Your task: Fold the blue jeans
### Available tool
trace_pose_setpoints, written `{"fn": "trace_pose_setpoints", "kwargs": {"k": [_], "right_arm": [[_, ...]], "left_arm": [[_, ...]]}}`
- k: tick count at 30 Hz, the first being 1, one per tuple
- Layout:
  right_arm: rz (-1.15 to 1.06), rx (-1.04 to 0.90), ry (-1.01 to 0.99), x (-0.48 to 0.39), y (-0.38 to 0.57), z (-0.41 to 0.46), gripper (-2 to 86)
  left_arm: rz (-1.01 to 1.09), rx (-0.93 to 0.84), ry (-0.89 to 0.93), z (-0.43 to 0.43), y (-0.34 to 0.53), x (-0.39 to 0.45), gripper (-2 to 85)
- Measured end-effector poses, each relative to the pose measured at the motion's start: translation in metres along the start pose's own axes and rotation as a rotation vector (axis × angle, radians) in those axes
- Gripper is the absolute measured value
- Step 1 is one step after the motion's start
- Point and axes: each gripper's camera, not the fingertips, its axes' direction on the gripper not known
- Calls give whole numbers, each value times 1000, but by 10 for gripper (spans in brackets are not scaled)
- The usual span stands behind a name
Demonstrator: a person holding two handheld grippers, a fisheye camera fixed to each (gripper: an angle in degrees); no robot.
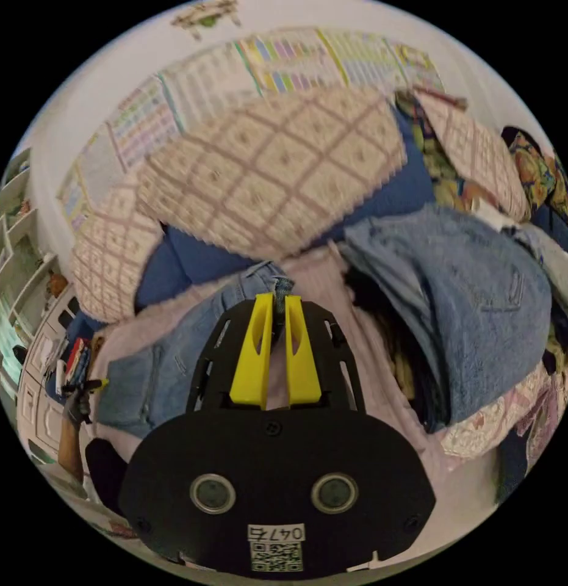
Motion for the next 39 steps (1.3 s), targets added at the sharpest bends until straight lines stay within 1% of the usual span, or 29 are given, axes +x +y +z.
{"fn": "trace_pose_setpoints", "kwargs": {"k": [1,2,3,5,6,7,8,9,10,12,15,17,19,25,29,31,33,34,36,37,39], "right_arm": [[-1,-85,17,19,1,22,5],[1,-126,26,35,3,36,8],[9,-125,17,43,4,39,10],[115,-50,-108,80,3,33,31],[142,-40,-143,90,2,33,54],[187,-44,-212,107,-1,35,100],[224,-78,-266,122,-4,42,136],[235,-103,-282,128,-6,46,154],[241,-133,-290,139,-9,53,153],[259,-129,-267,153,-14,57,140],[276,-113,-342,172,-27,64,111],[268,-141,-318,183,-37,72,98],[272,-163,-307,191,-43,78,89],[313,-137,-358,222,-50,85,53],[249,-105,-378,224,-60,86,27],[222,-121,-358,223,-67,87,26],[223,-151,-352,222,-74,89,32],[219,-173,-342,221,-80,91,39],[207,-201,-308,218,-87,94,71],[211,-224,-293,215,-92,99,106],[214,-257,-280,209,-97,106,112]], "left_arm": [[8,-12,-15,0,-4,4,132],[28,-34,-47,0,-12,11,130],[47,-56,-77,0,-20,18,128],[56,-76,-103,-1,-29,26,126],[57,-87,-111,-2,-34,30,126],[55,-91,-112,-3,-36,31,126],[48,-94,-109,-5,-40,33,125],[41,-92,-106,-8,-44,35,125],[37,-88,-106,-9,-45,36,125],[24,-62,-115,-16,-49,42,120],[15,-50,-108,-21,-52,47,118],[15,-35,-101,-27,-52,52,116],[29,-28,-100,-32,-52,57,115],[103,34,-85,-52,-45,78,100],[206,129,-133,-79,-35,119,56],[289,128,-190,-88,-35,146,36],[427,126,-332,-97,-34,191,13],[462,139,-363,-99,-32,204,8],[601,188,-490,-109,-21,252,0],[631,199,-514,-112,-18,263,-1],[702,229,-559,-125,-12,297,-4]]}}
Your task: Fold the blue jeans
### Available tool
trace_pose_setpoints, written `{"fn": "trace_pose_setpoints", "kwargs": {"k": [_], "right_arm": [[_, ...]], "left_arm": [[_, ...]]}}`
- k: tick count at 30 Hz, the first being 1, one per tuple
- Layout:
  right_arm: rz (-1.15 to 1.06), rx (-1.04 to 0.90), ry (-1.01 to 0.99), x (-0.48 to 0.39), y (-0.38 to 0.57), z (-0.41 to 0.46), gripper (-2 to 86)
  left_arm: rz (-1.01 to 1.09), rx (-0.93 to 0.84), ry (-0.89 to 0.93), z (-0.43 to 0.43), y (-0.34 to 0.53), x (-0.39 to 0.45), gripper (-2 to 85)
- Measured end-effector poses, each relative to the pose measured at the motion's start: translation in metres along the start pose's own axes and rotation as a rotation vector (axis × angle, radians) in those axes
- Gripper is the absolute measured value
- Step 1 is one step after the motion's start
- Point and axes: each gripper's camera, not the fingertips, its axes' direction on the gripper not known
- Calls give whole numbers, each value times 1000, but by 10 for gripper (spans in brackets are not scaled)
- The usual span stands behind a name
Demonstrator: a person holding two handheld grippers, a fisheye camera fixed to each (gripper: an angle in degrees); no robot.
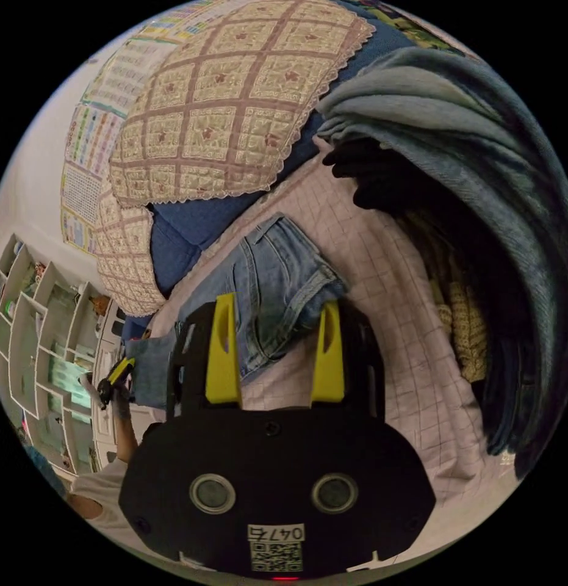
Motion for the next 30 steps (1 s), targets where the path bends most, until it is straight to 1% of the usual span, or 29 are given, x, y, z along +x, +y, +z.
{"fn": "trace_pose_setpoints", "kwargs": {"k": [1,2,3,4,5,6,8,9,11,12,14,16,18,19,21,22,23,24,25,26,28,30], "right_arm": [[9,8,61,-4,-2,0,83],[-1,25,65,-12,-4,-2,36],[-12,31,73,-18,-4,-3,30],[-77,54,129,-36,-6,-7,18],[-191,77,200,-63,-6,-11,13],[-253,91,236,-77,-5,-13,11],[-462,171,340,-130,-1,-24,8],[-497,197,357,-141,-1,-27,8],[-593,344,402,-173,2,-44,7],[-607,386,407,-177,2,-48,7],[-605,504,430,-181,-6,-58,6],[-543,530,426,-171,-20,-57,6],[-426,508,385,-148,-37,-51,7],[-351,482,376,-132,-47,-43,7],[-279,411,426,-109,-60,-21,9],[-249,336,481,-95,-67,0,11],[-218,224,524,-80,-73,24,16],[-192,159,539,-73,-75,35,19],[-183,109,584,-66,-74,48,28],[-240,152,599,-74,-67,48,36],[-260,164,631,-87,-61,45,53],[-292,221,638,-104,-49,34,78]], "left_arm": [[3,7,-3,-6,-4,1,-4],[-3,26,-4,-18,-9,2,-5],[-15,49,-4,-28,-14,-1,-5],[-19,57,-7,-33,-17,-3,-5],[-24,65,-30,-41,-24,-8,-5],[-16,74,-75,-48,-33,-10,-5],[10,97,-150,-58,-50,-10,-4],[14,125,-186,-65,-63,-11,-4],[6,184,-222,-75,-83,-17,-5],[-9,220,-247,-78,-97,-22,-5],[-40,252,-281,-76,-119,-31,-6],[-88,247,-254,-64,-141,-44,-5],[-166,202,-128,-31,-166,-63,-3],[-181,177,-94,-19,-172,-66,-2],[-236,47,26,44,-193,-72,7],[-247,5,50,62,-197,-72,10],[-256,-91,106,101,-202,-69,20],[-287,-171,100,129,-202,-68,33],[-307,-202,66,139,-200,-67,41],[-323,-210,15,144,-197,-67,58],[-318,-133,23,129,-190,-67,85],[-285,-34,24,97,-185,-65,103]]}}
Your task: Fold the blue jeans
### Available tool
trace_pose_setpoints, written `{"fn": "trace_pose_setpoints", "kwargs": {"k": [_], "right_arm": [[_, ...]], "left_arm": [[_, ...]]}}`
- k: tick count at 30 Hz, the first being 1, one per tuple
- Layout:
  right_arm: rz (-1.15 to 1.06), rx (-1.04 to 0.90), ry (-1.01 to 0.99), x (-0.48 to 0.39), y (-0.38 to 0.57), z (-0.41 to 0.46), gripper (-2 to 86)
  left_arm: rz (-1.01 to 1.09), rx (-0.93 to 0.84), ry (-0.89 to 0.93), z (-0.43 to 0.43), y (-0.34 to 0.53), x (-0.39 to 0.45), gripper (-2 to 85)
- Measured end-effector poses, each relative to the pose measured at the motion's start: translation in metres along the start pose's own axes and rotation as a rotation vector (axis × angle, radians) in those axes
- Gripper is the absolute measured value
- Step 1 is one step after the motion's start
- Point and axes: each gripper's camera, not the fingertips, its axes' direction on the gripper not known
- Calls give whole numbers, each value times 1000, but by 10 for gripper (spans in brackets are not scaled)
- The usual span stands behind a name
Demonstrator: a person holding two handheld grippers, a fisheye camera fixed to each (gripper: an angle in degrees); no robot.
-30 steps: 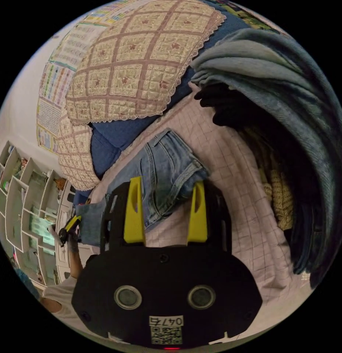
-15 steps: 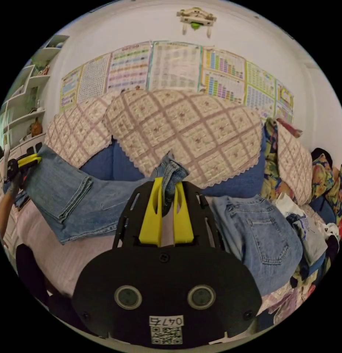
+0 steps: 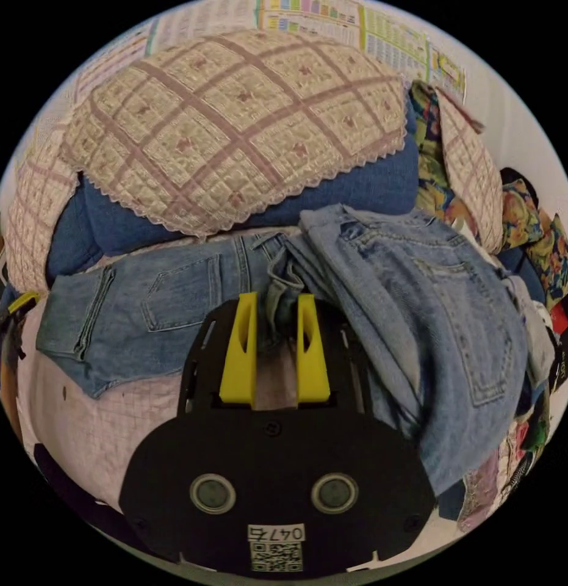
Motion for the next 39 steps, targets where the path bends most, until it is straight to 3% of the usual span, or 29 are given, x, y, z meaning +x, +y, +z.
{"fn": "trace_pose_setpoints", "kwargs": {"k": [3,6,10,15,19,23,25,28,30,32,34,39], "right_arm": [[105,194,-7,-11,26,-48,113],[27,315,-218,-55,49,-74,95],[-242,133,-357,-157,49,-49,67],[-237,-111,-325,-193,47,14,53],[-177,-118,-394,-191,46,29,44],[-216,-89,-333,-210,48,29,41],[-253,-77,-276,-223,49,27,40],[-268,-68,-246,-234,48,28,40],[-244,-77,-277,-231,44,30,39],[-206,-91,-333,-226,40,35,36],[-193,-94,-353,-225,38,37,35],[-233,-84,-305,-241,35,36,35]], "left_arm": [[219,45,173,-35,3,37,103],[430,32,313,-48,3,103,99],[411,1,373,-19,-5,161,103],[266,-133,404,53,-10,182,112],[310,-124,291,71,-1,196,108],[335,-103,226,82,9,197,82],[273,-80,269,84,11,178,60],[41,-27,488,85,11,105,51],[-191,62,633,85,22,21,50],[-326,142,662,81,39,-47,48],[-413,216,606,71,61,-110,47],[-550,271,240,44,128,-260,47]]}}
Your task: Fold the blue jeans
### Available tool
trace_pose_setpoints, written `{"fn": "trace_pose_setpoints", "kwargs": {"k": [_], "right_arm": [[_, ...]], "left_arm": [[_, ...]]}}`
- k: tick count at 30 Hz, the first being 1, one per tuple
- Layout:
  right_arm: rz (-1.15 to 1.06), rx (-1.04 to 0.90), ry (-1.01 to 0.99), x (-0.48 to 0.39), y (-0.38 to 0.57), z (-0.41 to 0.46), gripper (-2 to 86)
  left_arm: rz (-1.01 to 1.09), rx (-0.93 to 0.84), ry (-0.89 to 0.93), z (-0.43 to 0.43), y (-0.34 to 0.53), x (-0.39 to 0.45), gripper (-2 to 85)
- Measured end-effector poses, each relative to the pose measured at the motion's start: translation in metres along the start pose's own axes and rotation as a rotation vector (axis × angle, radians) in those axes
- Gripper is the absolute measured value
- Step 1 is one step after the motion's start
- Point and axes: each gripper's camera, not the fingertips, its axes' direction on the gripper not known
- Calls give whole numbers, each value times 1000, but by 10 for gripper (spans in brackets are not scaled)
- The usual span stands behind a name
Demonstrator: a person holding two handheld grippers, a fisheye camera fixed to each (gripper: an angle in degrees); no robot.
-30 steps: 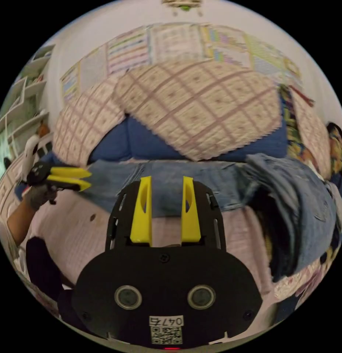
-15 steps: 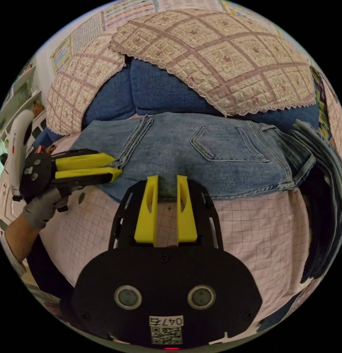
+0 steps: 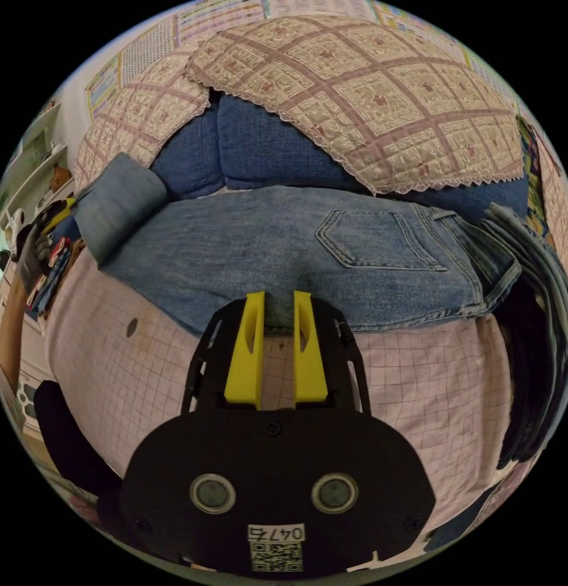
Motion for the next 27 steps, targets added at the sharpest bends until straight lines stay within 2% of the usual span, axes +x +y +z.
{"fn": "trace_pose_setpoints", "kwargs": {"k": [1,3,4,6,8,12,16,18,19,21,23,24,27], "right_arm": [[-6,0,13,-3,-1,1,35],[-4,-3,9,-4,-4,2,35],[5,-4,-7,-2,-5,2,35],[28,-6,-29,1,-7,3,34],[36,-9,-46,2,-10,4,33],[28,-15,-32,-2,-14,4,33],[29,-34,-104,3,-20,2,38],[18,-58,-166,9,-26,-2,43],[18,-56,-214,17,-32,-10,48],[32,67,-221,32,-40,-34,55],[48,175,-54,51,-60,-56,66],[39,155,-12,54,-68,-55,71],[-35,-62,83,65,-115,-27,95]], "left_arm": [[5,-5,-51,-2,-1,-13,47],[9,-36,-272,3,4,-63,48],[5,-65,-313,9,6,-76,48],[-33,-216,-302,42,24,-122,49],[-62,-252,-295,58,41,-141,51],[-161,-242,-281,65,70,-163,63],[-137,-218,-283,53,83,-164,54],[-105,-184,-358,36,91,-159,38],[-90,-169,-351,31,94,-156,40],[15,-67,-173,3,113,-140,42],[111,-29,-26,-15,132,-119,42],[175,-9,28,-26,148,-102,43],[250,-40,72,-41,194,-64,40]]}}
